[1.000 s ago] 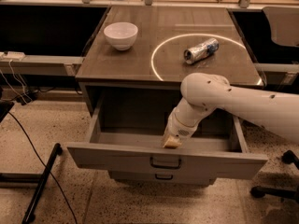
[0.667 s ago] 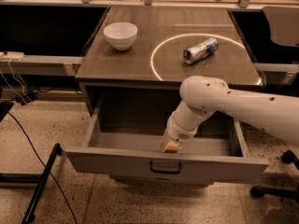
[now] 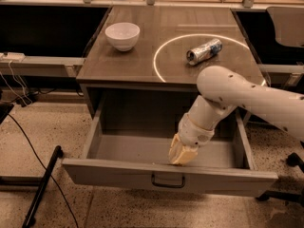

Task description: Open top drawer

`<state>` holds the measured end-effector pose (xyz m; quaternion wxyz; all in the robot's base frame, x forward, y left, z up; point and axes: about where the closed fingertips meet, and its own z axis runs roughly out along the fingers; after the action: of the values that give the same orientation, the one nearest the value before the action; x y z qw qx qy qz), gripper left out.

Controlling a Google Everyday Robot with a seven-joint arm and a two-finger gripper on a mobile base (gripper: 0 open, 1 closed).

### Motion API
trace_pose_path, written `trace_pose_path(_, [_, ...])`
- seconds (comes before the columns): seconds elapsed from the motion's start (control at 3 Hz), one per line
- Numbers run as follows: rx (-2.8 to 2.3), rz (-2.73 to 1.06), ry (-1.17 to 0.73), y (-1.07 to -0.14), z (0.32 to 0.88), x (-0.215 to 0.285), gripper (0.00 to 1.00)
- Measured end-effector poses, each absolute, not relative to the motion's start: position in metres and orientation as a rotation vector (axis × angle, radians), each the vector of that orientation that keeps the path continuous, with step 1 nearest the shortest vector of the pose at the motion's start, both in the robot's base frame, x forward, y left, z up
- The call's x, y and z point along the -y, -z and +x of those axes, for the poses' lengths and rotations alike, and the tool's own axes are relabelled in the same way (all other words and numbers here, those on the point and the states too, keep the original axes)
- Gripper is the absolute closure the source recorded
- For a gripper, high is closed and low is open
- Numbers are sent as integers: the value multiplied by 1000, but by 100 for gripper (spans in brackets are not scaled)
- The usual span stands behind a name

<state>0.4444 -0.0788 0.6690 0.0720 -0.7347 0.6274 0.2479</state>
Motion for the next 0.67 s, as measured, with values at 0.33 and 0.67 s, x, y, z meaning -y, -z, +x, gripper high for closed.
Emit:
trace_pose_path(0.33, [-1848,-2240,-873,-673,425,80,100])
trace_pose_path(0.67, [-1806,-2231,-1005,-681,409,83,100])
